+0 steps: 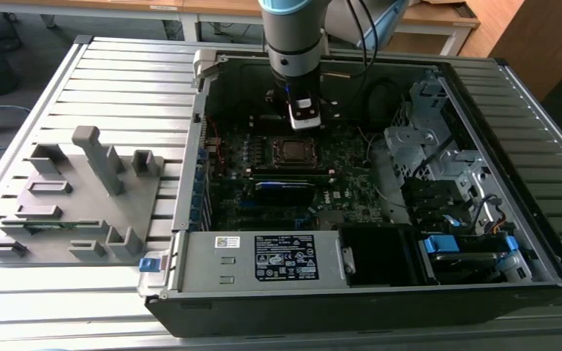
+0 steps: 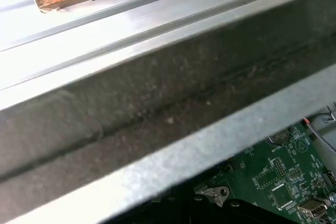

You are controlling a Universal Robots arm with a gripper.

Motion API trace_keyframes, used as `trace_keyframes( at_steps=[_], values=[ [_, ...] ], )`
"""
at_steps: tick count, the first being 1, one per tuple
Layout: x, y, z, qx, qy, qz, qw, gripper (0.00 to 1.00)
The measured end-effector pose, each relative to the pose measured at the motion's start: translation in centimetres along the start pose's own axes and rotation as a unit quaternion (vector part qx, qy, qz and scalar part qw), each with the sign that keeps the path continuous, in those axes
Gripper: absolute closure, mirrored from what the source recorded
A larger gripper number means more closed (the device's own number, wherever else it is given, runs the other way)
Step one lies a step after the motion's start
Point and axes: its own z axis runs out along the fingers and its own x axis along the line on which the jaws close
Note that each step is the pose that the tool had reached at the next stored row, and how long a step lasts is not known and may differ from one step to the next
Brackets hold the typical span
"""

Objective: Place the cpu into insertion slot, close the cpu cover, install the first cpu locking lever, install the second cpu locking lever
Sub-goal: 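Install the first cpu locking lever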

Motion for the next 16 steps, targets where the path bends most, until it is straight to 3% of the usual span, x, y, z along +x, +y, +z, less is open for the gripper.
trace_keyframes(
  at_steps=[2,8,16],
  values=[
    [-0.02,-0.09,0.09,-0.0007,-0.0013,0.0,1.0,0.89],
    [-0.03,-0.1,0.1,-0.0007,-0.0016,0.0,1.0,0.89],
    [-0.1,-0.14,0.15,0.0047,-0.004,-0.001,0.99998,0.89]
  ],
)
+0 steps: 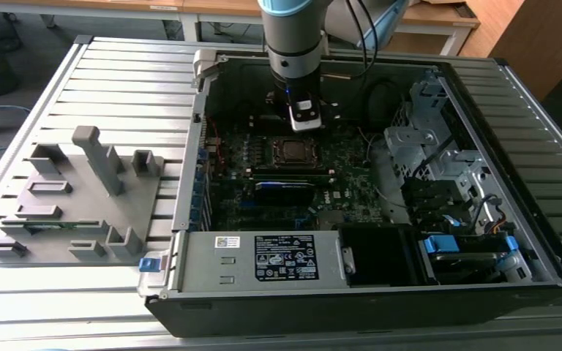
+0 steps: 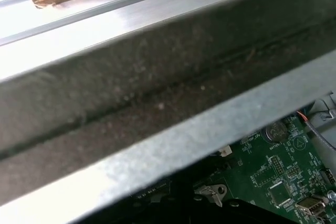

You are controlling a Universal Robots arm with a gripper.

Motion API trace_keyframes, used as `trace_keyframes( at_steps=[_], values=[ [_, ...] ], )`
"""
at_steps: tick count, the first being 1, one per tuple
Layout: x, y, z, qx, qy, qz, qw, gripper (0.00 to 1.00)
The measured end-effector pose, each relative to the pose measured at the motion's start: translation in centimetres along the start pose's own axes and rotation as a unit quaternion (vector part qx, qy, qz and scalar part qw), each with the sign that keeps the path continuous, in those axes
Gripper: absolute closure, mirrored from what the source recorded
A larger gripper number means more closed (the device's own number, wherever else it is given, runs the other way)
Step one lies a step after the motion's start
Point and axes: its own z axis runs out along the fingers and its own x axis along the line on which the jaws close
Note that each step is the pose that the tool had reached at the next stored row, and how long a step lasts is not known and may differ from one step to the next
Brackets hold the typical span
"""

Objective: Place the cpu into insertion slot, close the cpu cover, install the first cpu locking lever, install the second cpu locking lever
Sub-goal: 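Install the first cpu locking lever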

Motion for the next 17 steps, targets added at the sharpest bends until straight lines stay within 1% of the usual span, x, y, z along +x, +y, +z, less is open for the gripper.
trace_keyframes(
  at_steps=[2,3,7,14,17],
  values=[
    [-0.02,-0.02,0.01,0.0024,-0.0011,-0.001,1.0,0.89],
    [-0.02,-0.02,0.0,0.0029,-0.0013,-0.001,0.99999,0.89],
    [-0.02,-0.01,-0.02,0.0031,-0.0013,-0.001,0.99999,0.89],
    [-0.07,0.1,-0.49,0.0029,-0.0014,-0.001,0.99999,0.89],
    [-0.07,0.12,-0.54,0.0029,-0.0014,-0.001,0.99999,0.89]
  ],
)
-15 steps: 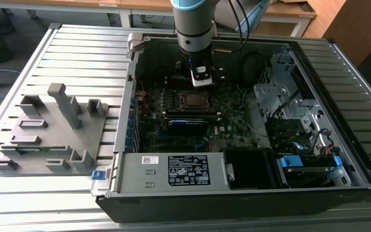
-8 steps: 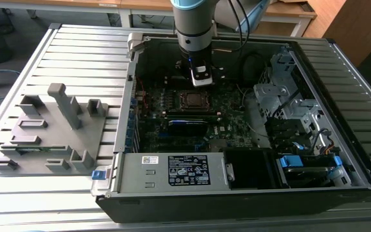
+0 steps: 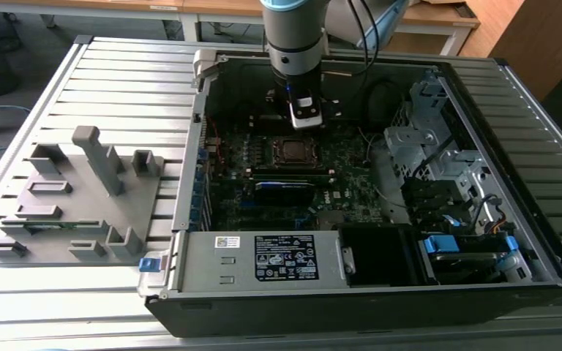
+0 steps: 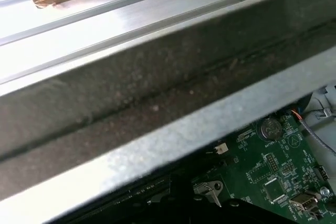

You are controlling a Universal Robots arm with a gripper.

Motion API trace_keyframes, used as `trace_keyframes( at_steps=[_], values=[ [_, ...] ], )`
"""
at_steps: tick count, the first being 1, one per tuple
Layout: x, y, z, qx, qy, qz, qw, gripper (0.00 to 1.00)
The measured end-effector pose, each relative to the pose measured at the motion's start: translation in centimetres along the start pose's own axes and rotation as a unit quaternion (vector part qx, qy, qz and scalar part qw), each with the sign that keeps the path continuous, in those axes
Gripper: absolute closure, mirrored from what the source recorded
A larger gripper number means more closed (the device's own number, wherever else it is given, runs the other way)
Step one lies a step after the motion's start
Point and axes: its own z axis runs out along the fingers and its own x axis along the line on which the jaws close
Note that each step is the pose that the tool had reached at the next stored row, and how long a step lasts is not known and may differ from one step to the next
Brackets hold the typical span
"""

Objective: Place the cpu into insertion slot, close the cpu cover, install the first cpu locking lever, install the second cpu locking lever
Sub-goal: 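Install the first cpu locking lever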

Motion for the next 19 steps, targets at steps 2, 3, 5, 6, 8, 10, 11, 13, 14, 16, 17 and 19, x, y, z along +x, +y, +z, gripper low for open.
trace_keyframes(
  at_steps=[2,3,5,6,8,10,11,13,14,16,17,19],
  values=[
    [0.1,0.03,-0.02,-0.0003,-0.0009,0.0,1.0,0.89],
    [0.17,0.03,-0.03,-0.0008,-0.002,0.0,1.0,0.89],
    [0.28,0.08,-0.02,-0.0018,-0.0038,-0.001,0.99999,0.89],
    [0.33,0.11,-0.01,-0.0021,-0.0043,-0.001,0.99999,0.89],
    [0.41,0.19,-0.01,-0.0024,-0.0051,-0.001,0.99998,0.89],
    [0.44,0.21,0.0,-0.0032,-0.0066,-0.001,0.99997,0.89],
    [0.45,0.21,0.02,-0.0038,-0.0081,-0.001,0.99996,0.89],
    [0.45,0.22,0.03,-0.0052,-0.0109,-0.002,0.99993,0.89],
    [0.45,0.22,0.04,-0.0056,-0.0117,-0.002,0.99991,0.89],
    [0.47,0.21,0.04,-0.006,-0.0124,-0.002,0.9999,0.89],
    [0.49,0.19,0.04,-0.0061,-0.0126,-0.002,0.9999,0.89],
    [0.55,0.17,0.04,-0.0063,-0.0131,-0.002,0.99989,0.89]
  ],
)
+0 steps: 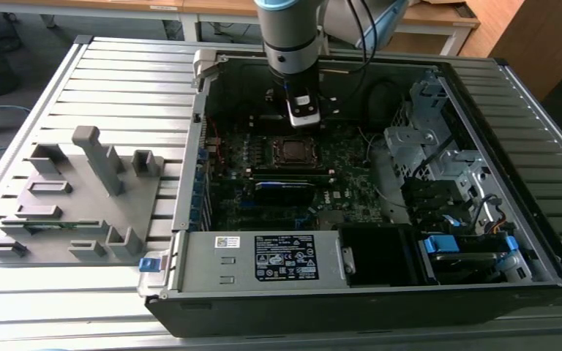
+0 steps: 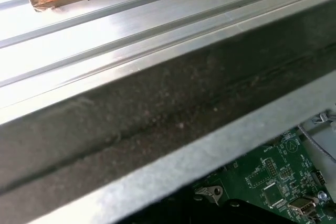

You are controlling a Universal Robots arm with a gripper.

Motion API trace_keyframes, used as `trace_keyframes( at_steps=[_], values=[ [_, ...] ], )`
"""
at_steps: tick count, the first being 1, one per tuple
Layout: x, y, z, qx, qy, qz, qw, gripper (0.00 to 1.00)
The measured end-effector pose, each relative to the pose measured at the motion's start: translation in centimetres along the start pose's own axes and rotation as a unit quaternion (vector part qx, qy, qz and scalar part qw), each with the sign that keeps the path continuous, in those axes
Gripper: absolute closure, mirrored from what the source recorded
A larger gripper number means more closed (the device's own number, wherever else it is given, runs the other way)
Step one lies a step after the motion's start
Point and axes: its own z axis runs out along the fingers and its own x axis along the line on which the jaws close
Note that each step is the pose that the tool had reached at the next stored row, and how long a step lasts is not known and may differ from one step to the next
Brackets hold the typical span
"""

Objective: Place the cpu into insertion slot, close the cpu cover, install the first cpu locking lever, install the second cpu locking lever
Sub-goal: 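Install the first cpu locking lever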

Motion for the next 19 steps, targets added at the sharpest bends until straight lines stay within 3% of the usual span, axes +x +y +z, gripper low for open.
trace_keyframes(
  at_steps=[8,19],
  values=[
    [0.03,-0.03,0.02,0.0,-0.0002,0.0,1.0,0.89],
    [-0.45,0.1,0.25,0.0017,-0.0015,-0.001,1.0,0.89]
  ],
)
